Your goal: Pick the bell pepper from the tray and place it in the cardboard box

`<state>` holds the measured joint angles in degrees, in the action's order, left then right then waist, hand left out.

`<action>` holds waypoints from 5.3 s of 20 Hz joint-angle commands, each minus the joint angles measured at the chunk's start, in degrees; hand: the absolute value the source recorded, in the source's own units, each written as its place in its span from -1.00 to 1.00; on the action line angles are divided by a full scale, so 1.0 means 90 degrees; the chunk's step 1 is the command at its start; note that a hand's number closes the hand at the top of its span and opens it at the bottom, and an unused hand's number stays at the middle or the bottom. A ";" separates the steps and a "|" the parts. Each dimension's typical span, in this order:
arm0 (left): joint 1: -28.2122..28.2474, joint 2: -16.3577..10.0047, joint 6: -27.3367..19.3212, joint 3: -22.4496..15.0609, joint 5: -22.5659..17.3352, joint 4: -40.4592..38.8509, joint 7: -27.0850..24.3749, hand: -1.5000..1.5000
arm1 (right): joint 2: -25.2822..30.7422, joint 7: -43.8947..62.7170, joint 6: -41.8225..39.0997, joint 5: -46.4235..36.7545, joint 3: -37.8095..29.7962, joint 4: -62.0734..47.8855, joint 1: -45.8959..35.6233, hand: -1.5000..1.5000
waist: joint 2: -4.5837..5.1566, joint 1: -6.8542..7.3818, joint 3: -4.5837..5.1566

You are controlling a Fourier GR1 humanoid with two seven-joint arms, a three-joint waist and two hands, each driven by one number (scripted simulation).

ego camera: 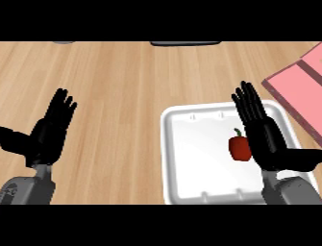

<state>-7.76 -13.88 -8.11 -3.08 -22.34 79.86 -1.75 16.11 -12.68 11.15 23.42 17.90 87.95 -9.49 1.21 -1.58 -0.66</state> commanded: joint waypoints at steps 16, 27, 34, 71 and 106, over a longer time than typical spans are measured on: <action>0.0040 -0.0406 -0.0804 -0.0120 0.0601 0.1380 0.1212 0.00 | 0.2216 0.0163 0.2818 -0.1815 -0.2253 0.0606 0.3406 -1.00 | -0.0159 0.0094 0.0083; 0.0146 -0.0387 -0.0692 -0.0179 0.0608 0.1615 0.1261 0.00 | 0.4678 0.4056 0.0838 -0.2031 -0.1404 0.2769 0.3864 -1.00 | -0.0137 0.0205 0.0097; 0.0012 -0.0320 -0.0676 -0.0101 0.0623 0.1805 0.1593 0.00 | 0.4358 0.5757 0.0416 -0.1723 -0.1165 0.3341 0.2175 -1.00 | -0.0119 0.0289 0.0076; 0.0388 0.0529 -0.0020 0.0484 0.1495 0.1802 0.1554 0.00 | 0.0246 0.6609 -0.0997 -0.5346 -0.0811 0.1317 0.0661 -1.00 | -0.0136 0.0182 0.0073; 0.0261 0.0744 0.0294 0.0872 0.1676 0.2346 0.2054 0.00 | -0.0761 0.5453 -0.1642 -0.6323 -0.1731 -0.0402 0.0092 -1.00 | -0.0138 0.0200 0.0072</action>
<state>-5.76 -6.47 -5.17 4.54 -6.64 95.54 12.42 8.37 37.06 -1.96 -34.40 4.73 87.25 -4.89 -0.01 0.06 0.00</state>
